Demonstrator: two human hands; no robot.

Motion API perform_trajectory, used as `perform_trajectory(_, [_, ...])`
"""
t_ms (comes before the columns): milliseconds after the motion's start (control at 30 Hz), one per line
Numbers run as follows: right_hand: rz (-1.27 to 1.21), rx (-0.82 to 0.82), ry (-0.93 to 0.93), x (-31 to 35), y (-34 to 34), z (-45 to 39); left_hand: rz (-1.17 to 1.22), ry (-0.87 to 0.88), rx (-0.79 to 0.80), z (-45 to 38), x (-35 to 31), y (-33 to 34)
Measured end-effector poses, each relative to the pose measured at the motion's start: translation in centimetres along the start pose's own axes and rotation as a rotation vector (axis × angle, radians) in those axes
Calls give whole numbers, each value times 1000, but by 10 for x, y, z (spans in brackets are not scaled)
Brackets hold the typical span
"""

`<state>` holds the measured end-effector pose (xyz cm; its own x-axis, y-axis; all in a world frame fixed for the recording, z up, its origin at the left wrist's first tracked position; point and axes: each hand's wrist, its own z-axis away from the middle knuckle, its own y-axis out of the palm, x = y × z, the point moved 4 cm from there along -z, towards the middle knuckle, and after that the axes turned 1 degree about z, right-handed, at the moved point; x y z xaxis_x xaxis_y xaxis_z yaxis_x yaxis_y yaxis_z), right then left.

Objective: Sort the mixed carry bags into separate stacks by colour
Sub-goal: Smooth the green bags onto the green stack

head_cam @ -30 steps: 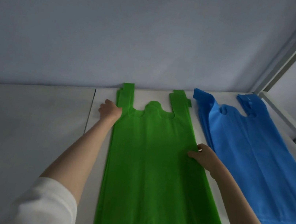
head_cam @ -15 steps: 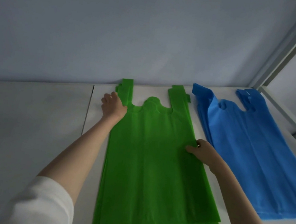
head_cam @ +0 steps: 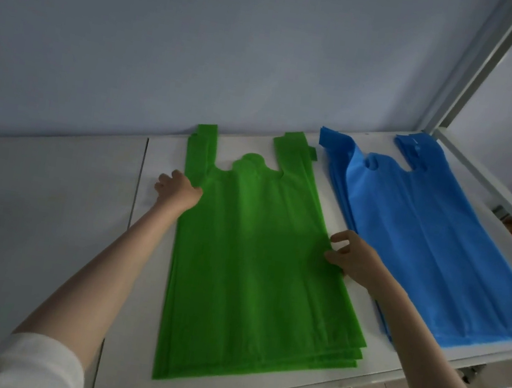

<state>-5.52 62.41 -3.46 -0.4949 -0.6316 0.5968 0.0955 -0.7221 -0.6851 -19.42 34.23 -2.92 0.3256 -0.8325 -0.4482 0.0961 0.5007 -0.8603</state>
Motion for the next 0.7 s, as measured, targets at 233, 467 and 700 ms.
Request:
perform_trajectory(233, [-10, -74, -60, 25, -3, -29, -7, -81, 211, 79, 54, 7])
perform_trajectory(467, [115, -68, -112, 45, -1, -64, 65, -127, 166, 179, 94, 24])
perform_trajectory(700, [68, 97, -99, 53, 1, -90, 213, -95, 59, 205, 97, 28])
